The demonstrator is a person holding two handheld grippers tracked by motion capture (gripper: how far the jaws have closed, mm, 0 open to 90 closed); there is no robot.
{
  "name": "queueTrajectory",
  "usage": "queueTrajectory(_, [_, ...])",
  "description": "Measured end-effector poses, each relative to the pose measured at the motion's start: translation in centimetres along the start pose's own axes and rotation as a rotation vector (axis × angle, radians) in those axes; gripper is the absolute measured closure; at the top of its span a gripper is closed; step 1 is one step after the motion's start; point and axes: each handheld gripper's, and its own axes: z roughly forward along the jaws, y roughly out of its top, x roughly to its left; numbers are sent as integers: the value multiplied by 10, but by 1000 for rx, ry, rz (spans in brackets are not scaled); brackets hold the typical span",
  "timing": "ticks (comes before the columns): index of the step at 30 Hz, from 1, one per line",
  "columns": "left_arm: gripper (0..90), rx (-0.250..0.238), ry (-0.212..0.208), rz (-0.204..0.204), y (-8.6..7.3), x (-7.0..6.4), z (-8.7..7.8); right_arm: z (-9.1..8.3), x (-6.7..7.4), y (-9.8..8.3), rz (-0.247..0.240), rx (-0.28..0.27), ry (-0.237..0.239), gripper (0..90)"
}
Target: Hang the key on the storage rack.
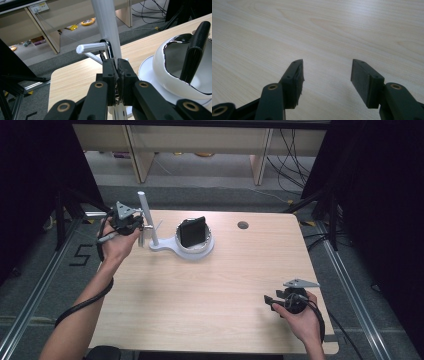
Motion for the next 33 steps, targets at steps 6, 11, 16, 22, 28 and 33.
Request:
queueTrajectory(6, [842, 8, -3, 2, -2, 1, 3, 0, 0, 0, 1, -1, 0, 448])
queueTrajectory(11, [799, -8, -29, -8, -5, 1, 4, 1, 0, 1, -5, -5, 0, 446])
queueTrajectory(16, [731, -20, -46, -13, -9, 0, -2, 1, -2, 0, 3, -15, 13, 441])
queueTrajectory(22, [632, -32, -52, -14, -17, 0, -11, -1, -3, 0, -4, -13, -5, 438])
queueTrajectory(28, [492, -60, -59, -13, -38, 1, -30, -2, -2, -1, 20, -10, -17, 436])
queueTrajectory(33, [442, -66, -44, 0, -56, -1, -43, 0, -3, -2, 22, -35, 4, 436])
